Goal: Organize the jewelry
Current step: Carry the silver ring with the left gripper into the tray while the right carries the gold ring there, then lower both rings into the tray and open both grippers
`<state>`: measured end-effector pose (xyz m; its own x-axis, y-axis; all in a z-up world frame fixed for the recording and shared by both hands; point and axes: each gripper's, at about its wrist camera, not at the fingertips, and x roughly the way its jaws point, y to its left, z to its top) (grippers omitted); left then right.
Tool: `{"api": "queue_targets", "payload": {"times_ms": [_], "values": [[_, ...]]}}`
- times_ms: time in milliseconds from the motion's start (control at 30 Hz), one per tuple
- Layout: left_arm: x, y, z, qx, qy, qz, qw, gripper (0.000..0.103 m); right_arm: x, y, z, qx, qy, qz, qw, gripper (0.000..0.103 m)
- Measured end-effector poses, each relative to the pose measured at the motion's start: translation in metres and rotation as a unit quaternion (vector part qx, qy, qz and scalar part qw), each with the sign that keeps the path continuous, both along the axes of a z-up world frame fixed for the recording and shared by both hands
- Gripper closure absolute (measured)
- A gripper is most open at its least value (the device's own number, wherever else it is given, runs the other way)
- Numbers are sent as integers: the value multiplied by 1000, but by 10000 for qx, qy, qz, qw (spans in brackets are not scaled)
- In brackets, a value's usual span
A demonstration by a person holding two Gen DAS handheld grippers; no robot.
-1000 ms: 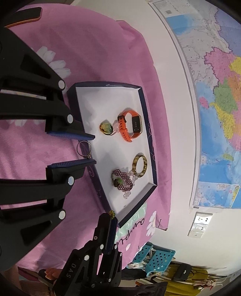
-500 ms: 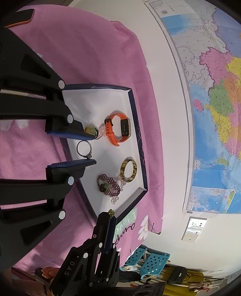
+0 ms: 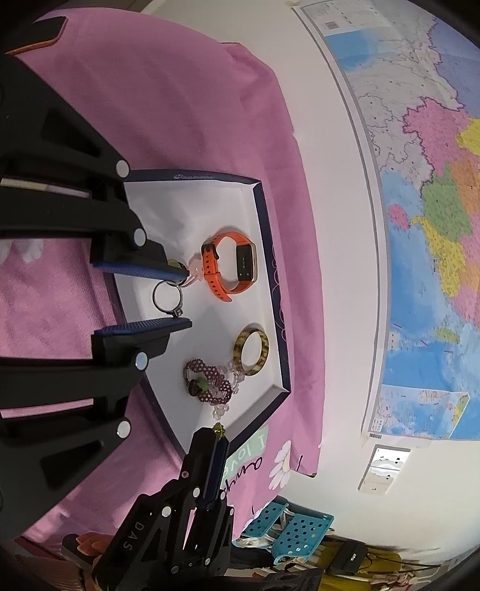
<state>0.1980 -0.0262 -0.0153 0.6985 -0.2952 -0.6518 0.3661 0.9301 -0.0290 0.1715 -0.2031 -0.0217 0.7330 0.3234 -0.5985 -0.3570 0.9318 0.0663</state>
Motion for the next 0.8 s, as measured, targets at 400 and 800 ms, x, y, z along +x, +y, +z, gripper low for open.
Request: {"api": "queue_targets", "payload": {"times_ms": [400, 800], "values": [[13, 0, -5, 6, 74, 143, 9999, 82, 17, 2, -7, -61, 89, -85, 9999, 95], [29, -1, -12, 34, 192, 251, 9995, 82, 30, 4, -14, -90, 195, -126, 9997, 95]]}}
